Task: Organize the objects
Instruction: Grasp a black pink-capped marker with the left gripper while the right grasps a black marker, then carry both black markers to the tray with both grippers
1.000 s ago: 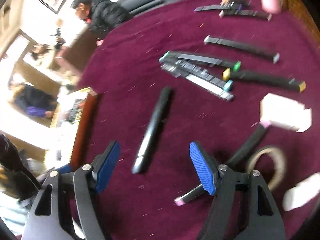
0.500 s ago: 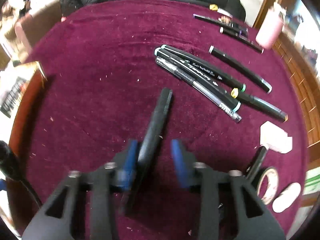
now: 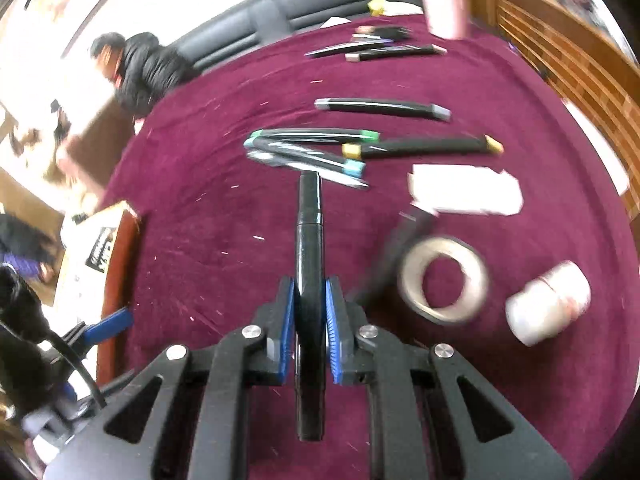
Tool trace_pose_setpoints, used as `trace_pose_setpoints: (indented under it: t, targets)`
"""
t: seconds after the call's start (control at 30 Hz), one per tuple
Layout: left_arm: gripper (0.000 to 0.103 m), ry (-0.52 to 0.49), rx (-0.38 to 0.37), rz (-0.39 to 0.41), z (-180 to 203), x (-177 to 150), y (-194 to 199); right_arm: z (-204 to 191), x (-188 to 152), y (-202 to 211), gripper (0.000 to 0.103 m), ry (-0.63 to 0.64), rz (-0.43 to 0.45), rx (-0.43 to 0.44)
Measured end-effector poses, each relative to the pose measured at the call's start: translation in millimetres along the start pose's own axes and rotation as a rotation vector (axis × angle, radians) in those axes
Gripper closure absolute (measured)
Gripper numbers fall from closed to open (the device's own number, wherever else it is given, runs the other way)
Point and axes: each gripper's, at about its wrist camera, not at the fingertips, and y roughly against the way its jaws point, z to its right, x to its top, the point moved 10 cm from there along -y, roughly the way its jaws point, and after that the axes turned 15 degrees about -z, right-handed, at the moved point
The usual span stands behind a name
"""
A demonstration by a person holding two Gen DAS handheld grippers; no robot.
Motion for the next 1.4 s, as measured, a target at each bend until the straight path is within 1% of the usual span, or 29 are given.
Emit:
trace_pose_setpoints:
  t: [0.1, 0.17, 0.2, 0.27, 0.37, 0.47, 0.53, 0.57, 0.63, 0.7, 0.77, 0.83, 0.93, 1.0, 1.17, 1.27, 1.33, 1.37, 1.4]
  targets:
    - [0.004, -0.074, 0.021, -0.044, 27.2, 19.0, -27.8, 36.3, -11.1, 9.2, 0.091, -0.086, -0.004, 0.06]
    - [0.009, -0.14, 0.067, -0.072, 43.5, 30.7, -48.5, 51.8, -20.6, 14.9, 0.09, -0.125, -0.003, 0.087]
    - [0.014, -0.177, 0.093, -0.084, 51.7, 32.6, -56.3, 57.3, -24.5, 17.2, 0.09, -0.138, -0.001, 0.097]
    - [0.022, -0.242, 0.151, -0.11, 61.4, 38.7, -73.2, 65.8, -28.4, 21.2, 0.09, -0.157, 0.005, 0.118]
    - [0.025, -0.28, 0.195, -0.13, 71.5, 43.5, -86.7, 71.5, -30.2, 27.9, 0.09, -0.17, 0.026, 0.148]
    - [0.032, -0.292, 0.224, -0.152, 73.5, 46.3, -100.8, 70.3, -31.6, 31.5, 0.09, -0.169, 0.039, 0.17]
    - [0.033, -0.31, 0.257, -0.139, 76.7, 49.1, -106.7, 68.6, -31.4, 31.9, 0.09, -0.168, 0.043, 0.181]
    - [0.035, -0.313, 0.248, -0.134, 77.5, 50.3, -107.3, 70.1, -32.8, 32.7, 0.09, -0.17, 0.046, 0.186]
    - [0.045, -0.298, 0.252, -0.125, 78.9, 52.3, -107.4, 71.7, -33.0, 33.2, 0.09, -0.172, 0.048, 0.2]
    - [0.075, -0.298, 0.253, -0.117, 81.5, 53.5, -106.2, 70.9, -32.3, 31.0, 0.09, -0.177, 0.049, 0.207]
    - [0.092, -0.289, 0.25, -0.124, 84.1, 52.8, -105.6, 69.3, -32.9, 29.3, 0.09, -0.178, 0.047, 0.214]
    - [0.092, -0.277, 0.249, -0.127, 82.9, 52.9, -105.9, 66.6, -33.0, 28.1, 0.09, -0.18, 0.047, 0.218]
    - [0.092, -0.229, 0.208, -0.121, 75.3, 50.2, -100.7, 62.3, -34.5, 29.8, 0.09, -0.178, 0.051, 0.223]
    - [0.092, -0.191, 0.185, -0.12, 65.9, 42.7, -91.8, 56.9, -34.8, 32.0, 0.09, -0.171, 0.056, 0.227]
    - [0.092, -0.088, 0.098, -0.07, 40.8, 12.8, -45.6, 29.0, -35.9, 28.9, 0.09, -0.131, 0.044, 0.253]
    - [0.092, -0.036, 0.079, -0.024, 22.2, -11.2, -8.8, 5.2, -39.0, 20.4, 0.09, -0.092, 0.024, 0.269]
    - [0.092, 0.013, 0.057, 0.004, 4.9, -27.2, 16.8, -19.6, -41.5, 11.7, 0.09, -0.056, 0.001, 0.29]
    - [0.092, 0.036, 0.057, 0.018, -5.3, -34.2, 28.2, -27.6, -43.2, 8.5, 0.09, -0.044, -0.007, 0.297]
    - [0.092, 0.058, 0.059, 0.031, -15.1, -39.6, 37.7, -44.1, -44.9, 2.9, 0.09, -0.021, -0.022, 0.311]
